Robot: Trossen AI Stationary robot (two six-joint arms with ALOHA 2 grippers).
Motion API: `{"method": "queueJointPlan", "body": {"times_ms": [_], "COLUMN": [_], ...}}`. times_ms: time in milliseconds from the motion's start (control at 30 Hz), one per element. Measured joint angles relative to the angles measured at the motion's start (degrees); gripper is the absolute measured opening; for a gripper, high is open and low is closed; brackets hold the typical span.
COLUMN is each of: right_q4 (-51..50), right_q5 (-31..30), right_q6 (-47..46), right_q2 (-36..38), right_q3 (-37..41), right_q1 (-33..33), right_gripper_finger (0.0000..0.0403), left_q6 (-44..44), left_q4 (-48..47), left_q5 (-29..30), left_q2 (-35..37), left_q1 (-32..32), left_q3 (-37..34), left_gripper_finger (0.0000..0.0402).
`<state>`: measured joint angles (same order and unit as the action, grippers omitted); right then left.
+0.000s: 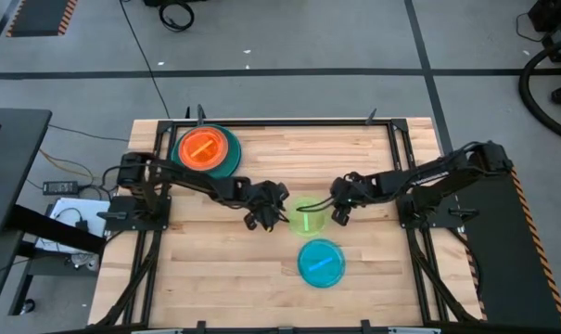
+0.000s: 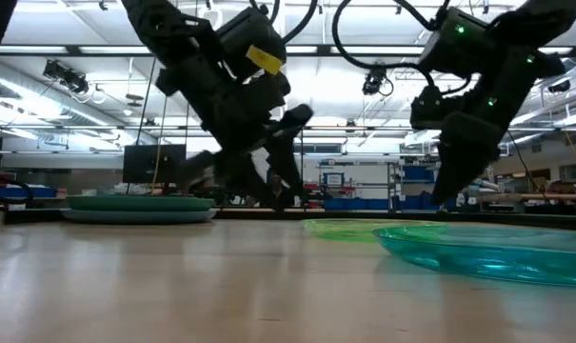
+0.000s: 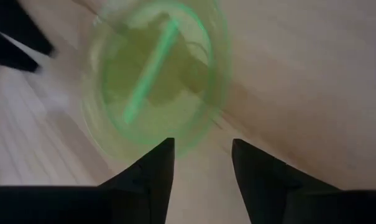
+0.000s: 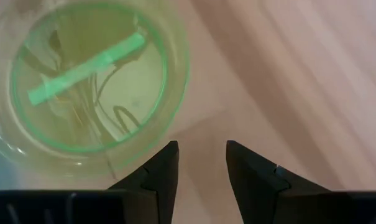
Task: Stack plastic plates
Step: Stack the small green plate on the small orange plate
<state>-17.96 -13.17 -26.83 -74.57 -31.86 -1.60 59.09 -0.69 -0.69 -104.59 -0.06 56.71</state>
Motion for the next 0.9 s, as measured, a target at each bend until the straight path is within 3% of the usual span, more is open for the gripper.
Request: {"method": "queueJointPlan", "body": {"times_ms": [167, 467, 700, 900], "right_q4": [3.1, 7.8, 11.9, 14.5], "right_q5": [0.4, -6.6, -6.9, -8.0], "right_q6": [-3.3, -7.5, -8.6, -9.0], "right_q2": [-1.2, -2.0, -6.0, -5.0], "right_q3": [2.0, 2.4, 2.4, 2.4], "right_q1": [-2.4, -7.1, -8.7, -10.0], "right_gripper_finger": [0.0145, 0.0145, 0.0145, 0.0145], "left_q6": [4.5, 10.6, 11.5, 13.9], "left_q4": [6.7, 6.8, 6.3, 8.2], "left_q5": [-1.0, -1.1, -4.2, -5.6], "left_q2": [-3.0, -4.3, -4.3, -5.2], "left_q1": [-1.0, -1.7, 0.0, 0.1], "left_q3": [0.1, 0.0, 0.0, 0.2], "left_gripper_finger": [0.0165, 0.0164, 0.0164, 0.0164]}}
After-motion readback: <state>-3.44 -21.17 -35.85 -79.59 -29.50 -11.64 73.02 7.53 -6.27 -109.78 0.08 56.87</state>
